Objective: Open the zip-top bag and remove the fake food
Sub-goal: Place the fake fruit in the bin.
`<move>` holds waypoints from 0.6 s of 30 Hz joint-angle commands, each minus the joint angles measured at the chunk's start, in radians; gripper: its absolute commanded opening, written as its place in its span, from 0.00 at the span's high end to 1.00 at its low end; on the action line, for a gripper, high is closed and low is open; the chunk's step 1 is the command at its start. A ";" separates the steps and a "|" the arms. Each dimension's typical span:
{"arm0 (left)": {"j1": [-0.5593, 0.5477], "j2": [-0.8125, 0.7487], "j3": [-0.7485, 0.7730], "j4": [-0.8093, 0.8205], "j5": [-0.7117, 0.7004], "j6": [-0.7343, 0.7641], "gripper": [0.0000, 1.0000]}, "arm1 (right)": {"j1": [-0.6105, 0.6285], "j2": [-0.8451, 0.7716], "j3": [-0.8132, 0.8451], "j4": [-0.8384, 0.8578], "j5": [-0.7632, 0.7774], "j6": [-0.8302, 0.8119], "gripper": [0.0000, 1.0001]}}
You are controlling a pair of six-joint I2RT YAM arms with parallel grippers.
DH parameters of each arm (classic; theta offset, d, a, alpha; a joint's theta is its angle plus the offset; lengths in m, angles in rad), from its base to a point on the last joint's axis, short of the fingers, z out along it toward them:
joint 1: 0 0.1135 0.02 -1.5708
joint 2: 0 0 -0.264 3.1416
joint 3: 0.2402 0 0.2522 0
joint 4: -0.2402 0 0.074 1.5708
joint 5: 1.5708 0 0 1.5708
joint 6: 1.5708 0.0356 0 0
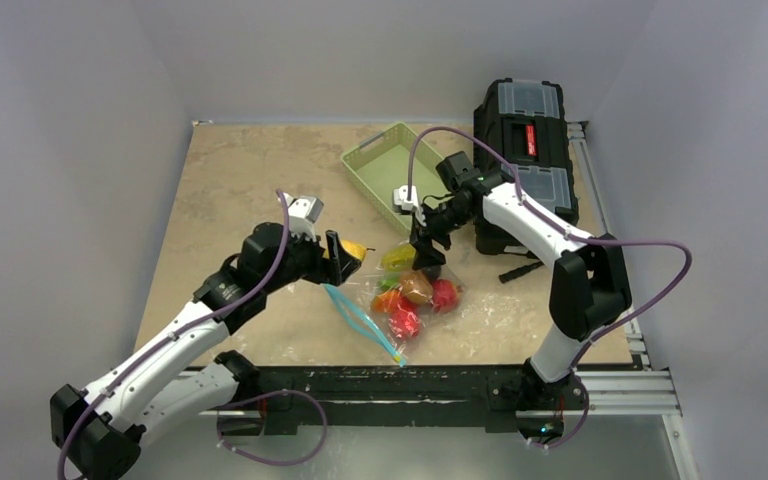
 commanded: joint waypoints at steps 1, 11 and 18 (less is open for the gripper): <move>0.017 0.024 0.050 0.089 0.035 -0.016 1.00 | -0.007 -0.054 0.028 -0.013 -0.042 -0.020 0.34; 0.037 0.066 0.056 0.130 0.066 -0.026 1.00 | -0.010 -0.055 0.024 -0.013 -0.042 -0.024 0.34; 0.047 0.095 0.061 0.159 0.087 -0.035 1.00 | -0.012 -0.054 0.023 -0.010 -0.039 -0.022 0.33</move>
